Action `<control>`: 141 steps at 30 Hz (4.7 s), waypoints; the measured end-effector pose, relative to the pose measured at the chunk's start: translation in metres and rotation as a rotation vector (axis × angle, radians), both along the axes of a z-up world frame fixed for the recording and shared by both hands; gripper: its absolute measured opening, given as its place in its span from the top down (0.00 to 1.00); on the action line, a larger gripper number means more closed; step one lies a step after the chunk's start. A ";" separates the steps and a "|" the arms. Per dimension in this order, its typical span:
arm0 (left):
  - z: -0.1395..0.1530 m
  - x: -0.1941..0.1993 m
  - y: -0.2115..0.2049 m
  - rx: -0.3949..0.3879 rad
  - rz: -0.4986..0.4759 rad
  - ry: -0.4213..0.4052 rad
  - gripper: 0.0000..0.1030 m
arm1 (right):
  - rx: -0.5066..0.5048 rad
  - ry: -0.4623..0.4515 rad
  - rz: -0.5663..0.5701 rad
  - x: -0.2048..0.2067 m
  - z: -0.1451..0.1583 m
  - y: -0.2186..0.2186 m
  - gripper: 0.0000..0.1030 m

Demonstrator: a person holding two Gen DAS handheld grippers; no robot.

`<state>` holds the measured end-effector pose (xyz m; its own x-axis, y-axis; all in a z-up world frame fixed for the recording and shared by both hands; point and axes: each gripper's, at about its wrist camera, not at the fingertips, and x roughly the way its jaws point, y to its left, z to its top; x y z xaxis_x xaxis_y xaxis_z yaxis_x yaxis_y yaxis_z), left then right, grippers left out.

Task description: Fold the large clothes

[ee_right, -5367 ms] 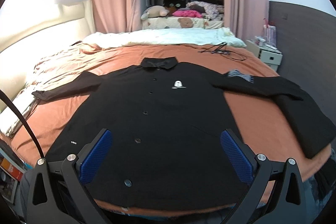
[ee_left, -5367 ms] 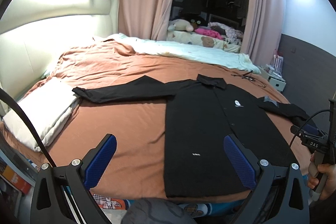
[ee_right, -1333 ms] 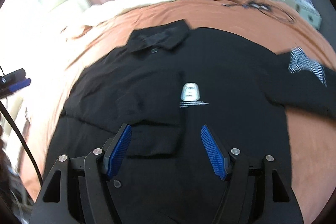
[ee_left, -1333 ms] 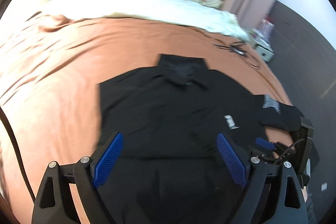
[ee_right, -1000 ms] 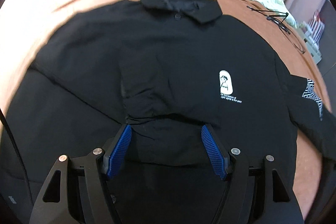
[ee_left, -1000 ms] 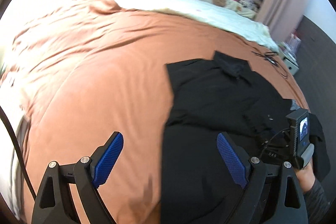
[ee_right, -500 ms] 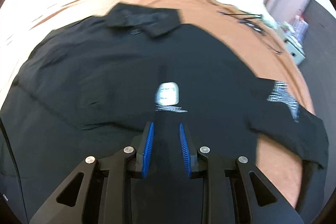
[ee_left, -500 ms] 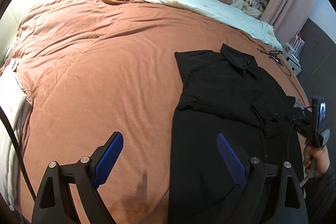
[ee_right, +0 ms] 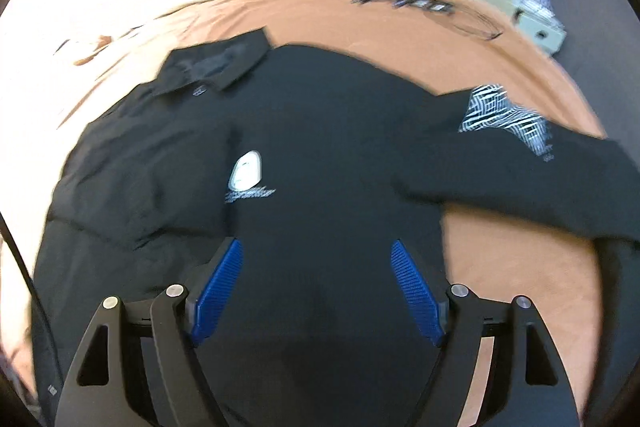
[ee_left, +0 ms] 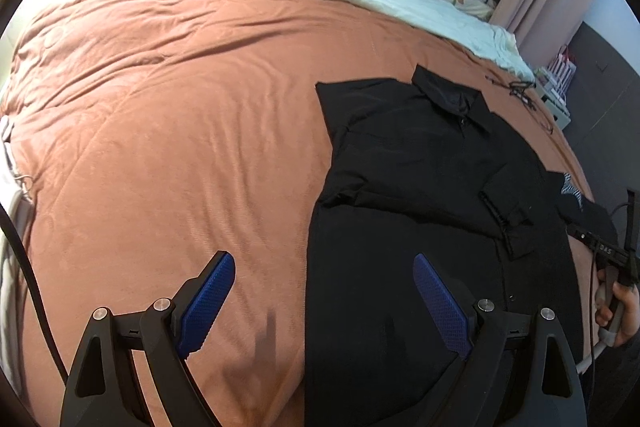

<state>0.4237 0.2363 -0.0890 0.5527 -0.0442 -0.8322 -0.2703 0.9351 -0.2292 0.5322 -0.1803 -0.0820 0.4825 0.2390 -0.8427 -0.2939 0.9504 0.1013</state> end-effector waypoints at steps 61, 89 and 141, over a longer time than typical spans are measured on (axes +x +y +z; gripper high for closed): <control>-0.079 0.083 0.003 0.070 0.000 0.137 0.74 | 0.354 0.172 -0.201 0.105 -0.084 -0.061 0.89; 0.000 0.064 -0.077 0.070 -0.067 0.043 0.35 | 0.434 -0.001 -0.450 0.056 -0.026 -0.228 0.44; 0.029 -0.008 0.001 0.049 0.037 -0.027 0.35 | 0.433 -0.319 0.026 -0.018 0.153 0.075 1.00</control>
